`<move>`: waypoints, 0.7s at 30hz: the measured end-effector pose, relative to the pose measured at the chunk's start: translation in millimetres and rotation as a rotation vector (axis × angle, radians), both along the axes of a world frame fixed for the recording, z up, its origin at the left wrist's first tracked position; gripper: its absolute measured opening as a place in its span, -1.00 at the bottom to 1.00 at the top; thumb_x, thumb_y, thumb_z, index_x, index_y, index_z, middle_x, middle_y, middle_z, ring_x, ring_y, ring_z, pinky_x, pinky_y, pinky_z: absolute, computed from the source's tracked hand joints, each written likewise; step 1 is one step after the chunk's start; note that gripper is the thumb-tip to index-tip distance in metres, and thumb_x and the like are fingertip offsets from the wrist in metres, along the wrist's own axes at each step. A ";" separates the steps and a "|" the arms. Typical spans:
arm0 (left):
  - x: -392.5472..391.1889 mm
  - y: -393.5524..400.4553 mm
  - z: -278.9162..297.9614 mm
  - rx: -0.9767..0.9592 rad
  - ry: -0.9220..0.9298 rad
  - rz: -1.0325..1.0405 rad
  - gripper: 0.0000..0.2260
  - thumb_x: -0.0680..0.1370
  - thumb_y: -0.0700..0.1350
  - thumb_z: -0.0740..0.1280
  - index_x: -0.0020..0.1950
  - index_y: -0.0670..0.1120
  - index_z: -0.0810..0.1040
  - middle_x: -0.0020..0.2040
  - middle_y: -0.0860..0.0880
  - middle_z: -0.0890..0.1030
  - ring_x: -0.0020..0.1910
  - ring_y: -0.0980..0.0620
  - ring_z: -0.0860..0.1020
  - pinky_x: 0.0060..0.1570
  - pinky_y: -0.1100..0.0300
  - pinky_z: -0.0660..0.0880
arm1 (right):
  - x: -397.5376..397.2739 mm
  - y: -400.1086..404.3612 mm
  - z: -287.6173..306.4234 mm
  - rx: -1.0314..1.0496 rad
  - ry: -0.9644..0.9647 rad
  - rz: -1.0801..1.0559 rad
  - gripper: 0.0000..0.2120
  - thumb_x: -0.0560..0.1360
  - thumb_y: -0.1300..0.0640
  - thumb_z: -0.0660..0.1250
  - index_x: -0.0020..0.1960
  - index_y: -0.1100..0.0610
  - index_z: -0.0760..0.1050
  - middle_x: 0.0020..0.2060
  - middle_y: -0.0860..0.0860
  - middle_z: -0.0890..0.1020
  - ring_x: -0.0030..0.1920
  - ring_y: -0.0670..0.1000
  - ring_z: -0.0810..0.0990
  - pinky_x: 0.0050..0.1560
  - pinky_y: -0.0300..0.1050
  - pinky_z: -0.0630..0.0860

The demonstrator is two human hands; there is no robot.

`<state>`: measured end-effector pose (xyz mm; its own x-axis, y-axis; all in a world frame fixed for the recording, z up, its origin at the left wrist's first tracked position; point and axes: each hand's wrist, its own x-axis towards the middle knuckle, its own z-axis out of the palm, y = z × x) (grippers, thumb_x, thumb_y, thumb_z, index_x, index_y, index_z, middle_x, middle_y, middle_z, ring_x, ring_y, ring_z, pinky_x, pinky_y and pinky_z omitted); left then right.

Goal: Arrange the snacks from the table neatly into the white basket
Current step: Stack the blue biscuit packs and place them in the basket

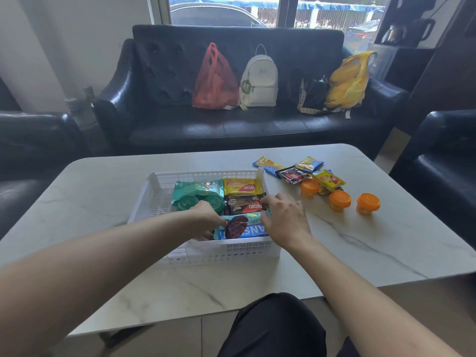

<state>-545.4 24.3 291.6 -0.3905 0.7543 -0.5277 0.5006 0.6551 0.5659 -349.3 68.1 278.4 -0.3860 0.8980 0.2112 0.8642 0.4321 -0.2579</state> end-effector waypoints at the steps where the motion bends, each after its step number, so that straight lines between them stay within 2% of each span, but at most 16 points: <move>1: 0.9 0.9 -1.0 -0.002 -0.003 0.016 -0.73 0.53 -0.04 0.45 -0.04 -0.23 0.48 -0.26 -0.15 0.55 -0.38 -0.04 0.53 -0.28 0.13 0.57 | -0.5 0.7 0.4 -0.023 0.037 -0.059 -0.71 0.59 0.00 0.20 0.27 0.04 0.49 0.10 0.03 0.57 0.13 0.09 0.53 0.15 0.04 0.39; 3: 3.8 1.6 -3.4 -0.013 0.004 0.040 -0.72 0.55 -0.04 0.42 -0.12 -0.17 0.38 -0.31 -0.11 0.45 -0.43 0.01 0.41 -0.39 0.18 0.44 | -1.1 2.1 0.6 -0.125 0.100 -0.158 -0.74 0.61 0.06 0.17 0.23 0.13 0.48 0.10 0.10 0.57 0.10 0.14 0.56 0.07 0.01 0.46; 5: 8.3 2.4 -6.4 -0.009 0.011 0.067 -0.72 0.56 -0.03 0.41 -0.12 -0.16 0.37 -0.24 -0.11 0.47 -0.33 -0.01 0.45 -0.33 0.19 0.45 | 0.6 3.8 -0.1 -0.216 0.139 -0.209 -0.79 0.61 0.10 0.18 0.14 0.18 0.50 0.09 0.14 0.59 0.07 0.16 0.57 -0.01 -0.03 0.47; 10: 20.4 3.3 -5.1 -0.009 0.067 0.052 -0.70 0.57 0.04 0.38 -0.13 -0.14 0.37 -0.24 -0.10 0.42 -0.33 -0.02 0.40 -0.45 0.19 0.32 | 4.0 4.7 -3.9 -0.275 0.121 -0.205 -0.75 0.54 0.13 0.29 0.20 0.13 0.49 0.10 0.10 0.61 0.08 0.15 0.58 -0.08 -0.06 0.46; 13: 24.8 2.2 -3.3 -0.023 0.086 0.038 -0.72 0.58 0.03 0.36 -0.09 -0.15 0.37 -0.26 -0.09 0.39 -0.38 0.01 0.35 -0.47 0.19 0.28 | 5.5 4.9 -6.2 -0.059 -0.037 -0.145 -0.63 0.52 0.10 0.31 0.33 0.02 0.45 0.16 0.04 0.54 0.16 0.10 0.51 0.11 -0.01 0.41; 15: 25.2 1.2 -4.2 -0.020 0.074 0.048 -0.73 0.58 0.00 0.36 -0.12 -0.15 0.36 -0.27 -0.08 0.38 -0.37 0.03 0.34 -0.47 0.20 0.27 | 4.1 6.6 -6.4 0.105 -0.141 -0.025 -0.63 0.53 0.09 0.28 0.32 -0.07 0.51 0.19 -0.05 0.56 0.22 0.05 0.47 0.24 0.01 0.30; 18: 25.8 0.4 -6.2 0.002 0.059 0.049 -0.77 0.59 -0.04 0.35 -0.09 -0.16 0.39 -0.21 -0.09 0.40 -0.28 0.00 0.37 -0.44 0.21 0.27 | 2.2 6.7 -7.9 0.111 -0.262 0.095 -0.69 0.57 0.03 0.18 0.22 -0.12 0.60 0.12 -0.09 0.64 0.26 0.02 0.45 0.39 0.12 0.09; 21: 28.4 1.5 -10.0 0.025 0.064 0.044 -0.83 0.58 -0.09 0.32 -0.08 -0.19 0.44 -0.17 -0.13 0.43 -0.20 -0.07 0.39 -0.35 0.18 0.32 | 4.3 6.9 -11.5 0.093 -0.325 0.118 -0.68 0.58 0.03 0.15 0.20 -0.12 0.61 0.06 -0.09 0.67 0.27 0.02 0.45 0.40 0.20 -0.03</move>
